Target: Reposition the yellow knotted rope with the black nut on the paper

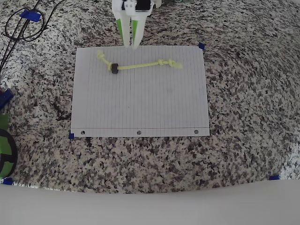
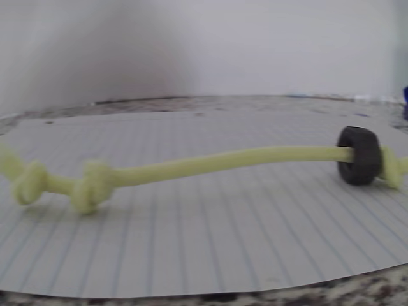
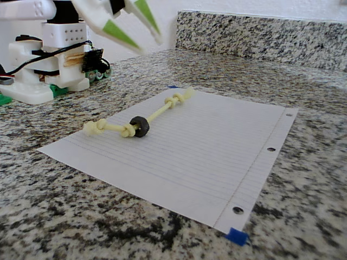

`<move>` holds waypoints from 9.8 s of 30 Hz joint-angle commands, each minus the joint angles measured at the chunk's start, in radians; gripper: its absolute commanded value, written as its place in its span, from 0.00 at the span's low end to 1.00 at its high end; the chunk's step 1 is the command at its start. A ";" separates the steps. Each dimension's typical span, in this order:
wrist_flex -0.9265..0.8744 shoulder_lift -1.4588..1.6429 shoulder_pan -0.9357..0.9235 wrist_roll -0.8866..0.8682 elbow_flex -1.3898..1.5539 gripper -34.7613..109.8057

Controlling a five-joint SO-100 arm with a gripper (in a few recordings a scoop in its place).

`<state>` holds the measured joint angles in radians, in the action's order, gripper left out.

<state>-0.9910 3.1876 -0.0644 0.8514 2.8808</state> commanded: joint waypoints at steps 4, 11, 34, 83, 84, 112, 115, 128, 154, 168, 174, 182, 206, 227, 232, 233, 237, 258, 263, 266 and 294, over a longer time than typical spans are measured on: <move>-0.037 -0.261 -0.138 0.238 -0.169 0.42; -0.192 -0.523 -0.190 0.391 -0.380 0.41; -0.160 -0.997 -0.305 0.634 -0.514 0.52; 0.077 -1.328 -0.330 0.830 -0.540 0.43; 0.077 -1.330 -0.330 0.830 -0.540 0.42; 0.126 -1.292 -0.357 0.819 -0.540 0.24; 0.147 -1.227 -0.374 0.753 -0.540 0.24; 0.414 -0.865 -0.434 -0.193 -0.534 0.24; 0.264 -0.449 -0.483 -1.753 -0.529 0.24; 0.252 -0.371 -0.440 -1.960 -0.500 0.24; 0.419 -0.385 -0.310 -2.111 -0.377 0.24; 0.572 -0.451 -0.164 -2.379 -0.255 0.24; 0.575 -0.127 -0.074 -2.623 0.110 0.24; 0.167 0.075 0.330 -2.183 0.127 0.24; 0.144 0.083 0.356 -2.085 0.143 0.24; 0.141 0.084 0.364 -2.046 0.144 0.24; 0.138 0.087 0.393 -1.876 0.147 0.32; 0.170 0.077 0.293 -1.502 0.149 0.25; 0.167 -0.051 0.150 -1.166 0.080 0.24; 0.138 -0.153 0.078 -0.911 0.012 0.24; 0.296 -0.884 -0.282 0.348 -0.202 0.24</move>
<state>-0.7072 2.3224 -0.3451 1.1674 2.7197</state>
